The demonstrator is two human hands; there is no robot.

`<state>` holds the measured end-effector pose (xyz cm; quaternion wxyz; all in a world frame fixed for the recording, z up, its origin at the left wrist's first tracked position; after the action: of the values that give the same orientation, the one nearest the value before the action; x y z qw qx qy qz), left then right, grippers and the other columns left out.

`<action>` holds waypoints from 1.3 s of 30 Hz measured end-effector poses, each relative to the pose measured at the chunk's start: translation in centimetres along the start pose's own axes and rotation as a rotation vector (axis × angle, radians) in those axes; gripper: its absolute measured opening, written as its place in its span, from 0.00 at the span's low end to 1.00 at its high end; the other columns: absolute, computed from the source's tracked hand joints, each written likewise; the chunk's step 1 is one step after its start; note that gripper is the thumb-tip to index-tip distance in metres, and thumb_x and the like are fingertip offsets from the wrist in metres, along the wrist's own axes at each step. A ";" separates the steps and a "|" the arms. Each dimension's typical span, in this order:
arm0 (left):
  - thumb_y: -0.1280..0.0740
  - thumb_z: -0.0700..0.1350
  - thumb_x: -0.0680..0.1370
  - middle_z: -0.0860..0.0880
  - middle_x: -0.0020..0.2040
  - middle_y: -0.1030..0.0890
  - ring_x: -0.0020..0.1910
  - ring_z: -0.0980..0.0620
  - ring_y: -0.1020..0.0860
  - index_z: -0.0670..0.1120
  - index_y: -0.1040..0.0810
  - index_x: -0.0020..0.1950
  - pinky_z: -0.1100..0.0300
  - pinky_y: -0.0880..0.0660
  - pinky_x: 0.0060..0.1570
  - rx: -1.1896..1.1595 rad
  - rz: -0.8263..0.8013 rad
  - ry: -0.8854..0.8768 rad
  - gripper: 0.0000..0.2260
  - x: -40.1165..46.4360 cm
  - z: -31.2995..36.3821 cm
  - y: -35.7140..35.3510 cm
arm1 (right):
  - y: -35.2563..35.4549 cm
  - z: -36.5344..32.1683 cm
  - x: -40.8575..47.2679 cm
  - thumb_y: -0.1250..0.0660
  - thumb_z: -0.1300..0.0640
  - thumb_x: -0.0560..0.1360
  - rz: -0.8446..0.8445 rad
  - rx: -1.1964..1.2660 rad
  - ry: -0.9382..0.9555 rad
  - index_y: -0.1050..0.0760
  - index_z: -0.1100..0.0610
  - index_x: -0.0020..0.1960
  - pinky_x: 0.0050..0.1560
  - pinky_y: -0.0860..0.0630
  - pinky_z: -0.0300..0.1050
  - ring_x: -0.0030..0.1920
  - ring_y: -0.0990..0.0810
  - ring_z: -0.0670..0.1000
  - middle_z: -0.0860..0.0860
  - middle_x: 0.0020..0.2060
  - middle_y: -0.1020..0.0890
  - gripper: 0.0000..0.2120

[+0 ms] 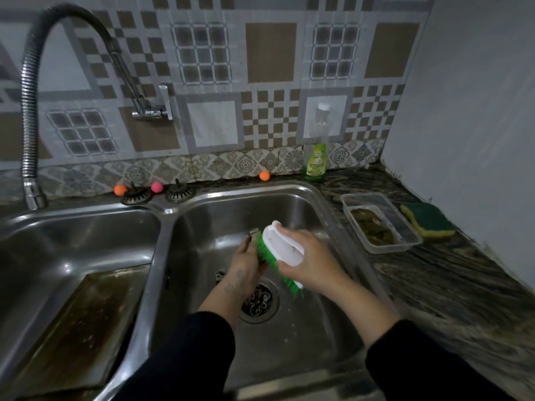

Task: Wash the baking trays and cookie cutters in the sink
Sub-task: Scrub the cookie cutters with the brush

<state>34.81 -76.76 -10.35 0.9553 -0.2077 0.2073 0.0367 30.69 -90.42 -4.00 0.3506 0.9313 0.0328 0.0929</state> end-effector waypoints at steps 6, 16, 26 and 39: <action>0.41 0.44 0.82 0.39 0.66 0.24 0.50 0.49 0.20 0.49 0.36 0.75 0.62 0.20 0.42 0.045 -0.094 -0.022 0.20 -1.7 -0.3 -1.0 | 0.7 -1.8 2.3 0.28 0.56 0.70 0.120 0.000 0.016 0.34 0.47 0.73 0.52 0.38 0.30 0.62 0.28 0.48 0.50 0.62 0.27 0.33; 0.45 0.48 0.83 0.41 0.59 0.21 0.48 0.49 0.19 0.44 0.30 0.70 0.62 0.21 0.37 0.037 -0.114 0.014 0.17 -2.3 0.3 0.6 | -1.1 -2.3 2.6 0.28 0.56 0.69 0.114 0.053 -0.004 0.34 0.46 0.72 0.58 0.32 0.37 0.62 0.27 0.49 0.51 0.61 0.27 0.34; 0.38 0.51 0.81 0.36 0.59 0.21 0.58 0.42 0.21 0.38 0.26 0.63 0.56 0.22 0.50 -0.100 0.007 0.033 0.19 -1.2 3.6 4.5 | 0.0 -1.2 1.3 0.27 0.56 0.68 0.151 0.070 -0.046 0.32 0.46 0.71 0.53 0.30 0.41 0.57 0.28 0.47 0.49 0.62 0.27 0.33; 0.40 0.49 0.82 0.35 0.61 0.22 0.58 0.43 0.21 0.41 0.27 0.68 0.54 0.23 0.58 0.062 -0.194 -0.072 0.18 -1.8 3.1 2.3 | -1.3 -2.8 1.9 0.27 0.54 0.66 0.000 -0.139 0.047 0.33 0.43 0.71 0.57 0.26 0.45 0.57 0.24 0.52 0.51 0.58 0.25 0.35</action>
<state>34.02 -73.33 -7.90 0.9671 -0.1958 0.1530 -0.0549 32.06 -87.39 -2.52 0.4138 0.9022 0.0344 0.1167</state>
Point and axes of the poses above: each hand's wrist, its own x-axis towards the middle knuckle, its own y-axis out of the back of the hand, z = x × y, the point moved 3 cm from there along x, towards the middle knuckle
